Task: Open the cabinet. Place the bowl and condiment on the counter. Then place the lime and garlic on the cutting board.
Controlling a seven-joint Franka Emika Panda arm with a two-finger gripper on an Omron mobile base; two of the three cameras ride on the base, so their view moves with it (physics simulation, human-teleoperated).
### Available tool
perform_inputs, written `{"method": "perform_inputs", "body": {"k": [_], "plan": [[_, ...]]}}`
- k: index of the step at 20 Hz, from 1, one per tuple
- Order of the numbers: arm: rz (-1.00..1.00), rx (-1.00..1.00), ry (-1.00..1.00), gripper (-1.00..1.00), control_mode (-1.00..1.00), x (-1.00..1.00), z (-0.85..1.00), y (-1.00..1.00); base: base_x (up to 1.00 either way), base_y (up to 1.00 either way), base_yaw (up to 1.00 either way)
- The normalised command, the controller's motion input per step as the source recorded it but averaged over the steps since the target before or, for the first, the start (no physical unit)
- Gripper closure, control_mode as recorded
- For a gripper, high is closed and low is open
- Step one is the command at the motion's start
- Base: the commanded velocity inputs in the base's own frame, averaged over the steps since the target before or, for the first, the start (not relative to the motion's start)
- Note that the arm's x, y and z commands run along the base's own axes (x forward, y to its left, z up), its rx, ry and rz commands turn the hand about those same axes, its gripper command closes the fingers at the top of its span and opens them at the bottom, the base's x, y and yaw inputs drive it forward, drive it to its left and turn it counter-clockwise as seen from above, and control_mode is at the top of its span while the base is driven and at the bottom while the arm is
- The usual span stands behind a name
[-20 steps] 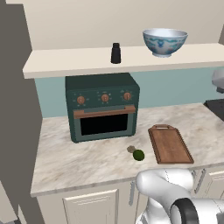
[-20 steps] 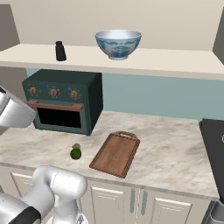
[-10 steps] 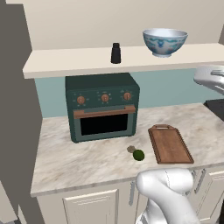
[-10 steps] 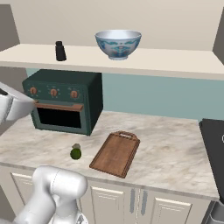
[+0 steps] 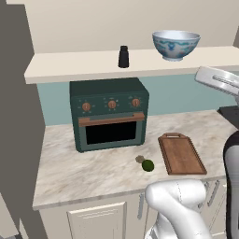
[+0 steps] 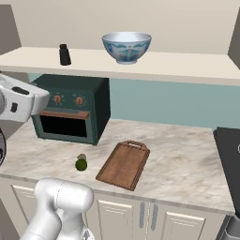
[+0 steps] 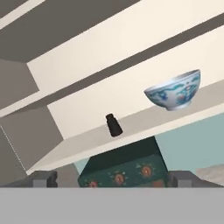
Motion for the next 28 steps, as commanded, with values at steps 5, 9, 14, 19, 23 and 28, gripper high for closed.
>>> {"method": "perform_inputs", "body": {"k": [5,9,14,19,23,28], "plan": [[0.03,-0.08,-0.03,-1.0,-1.0,0.1,0.46,0.2,0.0,0.0,0.0],[0.0,-0.14,0.03,-1.0,-1.0,0.01,0.47,0.02,0.0,0.0,0.0],[0.0,-0.19,0.12,-1.0,-1.0,0.06,0.12,0.0,0.0,0.0,0.0],[0.0,-0.21,0.02,-1.0,-1.0,0.18,-0.05,0.0,0.0,0.0,0.0],[0.0,-0.23,0.0,-1.0,-1.0,0.18,-0.2,0.07,0.0,0.0,0.0],[0.0,-0.15,0.0,-1.0,-1.0,0.14,-0.27,0.18,0.0,0.0,0.0]]}}
